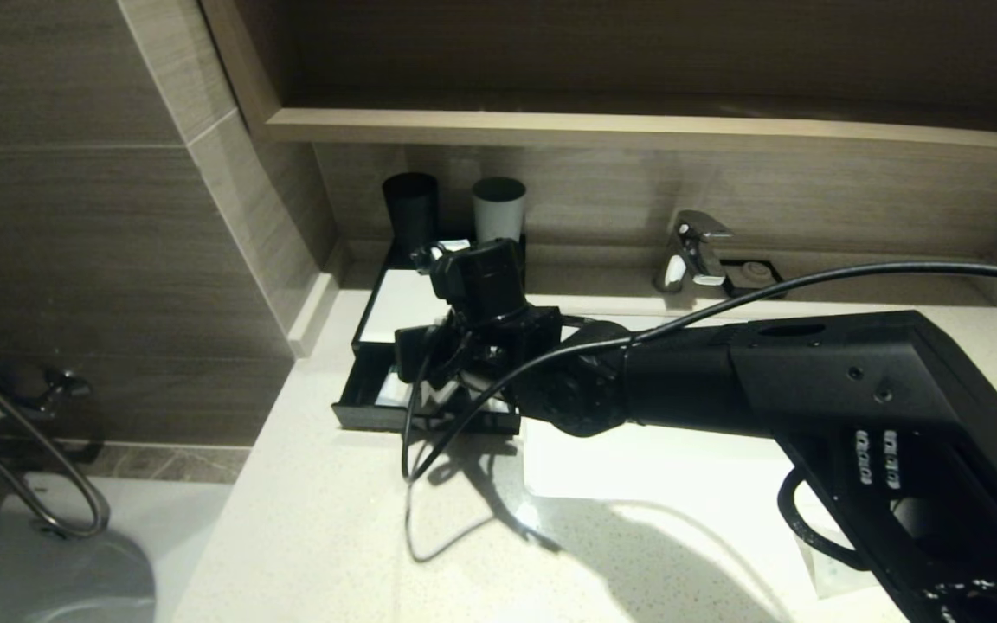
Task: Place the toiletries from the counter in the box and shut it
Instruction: Place the bathroom toiletry into the drawer
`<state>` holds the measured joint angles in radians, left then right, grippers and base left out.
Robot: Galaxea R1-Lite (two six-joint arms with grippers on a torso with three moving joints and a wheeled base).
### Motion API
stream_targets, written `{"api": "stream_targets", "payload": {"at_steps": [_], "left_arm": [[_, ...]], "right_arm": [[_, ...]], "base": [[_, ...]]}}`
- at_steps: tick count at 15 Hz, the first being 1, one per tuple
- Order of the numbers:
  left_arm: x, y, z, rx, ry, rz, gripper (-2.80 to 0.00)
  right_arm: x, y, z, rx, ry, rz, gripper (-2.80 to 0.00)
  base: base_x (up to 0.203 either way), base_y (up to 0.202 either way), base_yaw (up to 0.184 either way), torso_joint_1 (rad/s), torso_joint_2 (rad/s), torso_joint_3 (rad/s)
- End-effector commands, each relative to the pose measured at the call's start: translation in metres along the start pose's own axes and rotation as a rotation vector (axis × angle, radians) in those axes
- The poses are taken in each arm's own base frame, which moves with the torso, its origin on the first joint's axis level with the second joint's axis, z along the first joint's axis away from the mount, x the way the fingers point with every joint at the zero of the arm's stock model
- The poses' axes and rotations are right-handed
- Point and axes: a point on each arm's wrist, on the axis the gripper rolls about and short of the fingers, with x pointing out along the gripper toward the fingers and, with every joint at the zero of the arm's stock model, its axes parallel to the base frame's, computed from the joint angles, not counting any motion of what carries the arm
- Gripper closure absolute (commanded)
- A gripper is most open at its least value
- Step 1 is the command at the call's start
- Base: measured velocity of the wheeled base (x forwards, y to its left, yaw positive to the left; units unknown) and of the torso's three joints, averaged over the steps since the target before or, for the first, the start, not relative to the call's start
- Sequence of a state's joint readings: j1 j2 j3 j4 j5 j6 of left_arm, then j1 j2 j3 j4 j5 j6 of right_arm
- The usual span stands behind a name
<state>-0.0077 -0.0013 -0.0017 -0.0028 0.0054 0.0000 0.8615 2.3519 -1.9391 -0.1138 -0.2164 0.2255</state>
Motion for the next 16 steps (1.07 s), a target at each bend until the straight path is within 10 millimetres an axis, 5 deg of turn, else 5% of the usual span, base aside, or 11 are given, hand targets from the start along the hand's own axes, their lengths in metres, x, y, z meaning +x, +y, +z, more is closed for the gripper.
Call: {"api": "stream_targets", "payload": {"at_steps": [1,3,4,12,16], "left_arm": [[0.000,0.000,0.000,0.000,0.000,0.001,0.00],[0.000,0.000,0.000,0.000,0.000,0.000,0.00],[0.000,0.000,0.000,0.000,0.000,-0.001,0.00],[0.000,0.000,0.000,0.000,0.000,0.001,0.00],[0.000,0.000,0.000,0.000,0.000,0.001,0.00]], "right_arm": [[0.000,0.001,0.000,0.001,-0.003,0.001,0.00],[0.002,0.001,-0.003,-0.011,0.005,0.001,0.00],[0.003,0.001,-0.004,-0.011,0.006,0.001,-2.80],[0.006,0.000,-0.006,-0.010,-0.004,0.000,-2.80],[-0.009,0.001,0.012,0.001,-0.038,0.005,-2.80]], "base": [[0.000,0.000,0.000,0.000,0.00,0.000],[0.000,0.000,0.000,0.000,0.00,0.000],[0.000,0.000,0.000,0.000,0.00,0.000],[0.000,0.000,0.000,0.000,0.00,0.000],[0.000,0.000,0.000,0.000,0.00,0.000]]}}
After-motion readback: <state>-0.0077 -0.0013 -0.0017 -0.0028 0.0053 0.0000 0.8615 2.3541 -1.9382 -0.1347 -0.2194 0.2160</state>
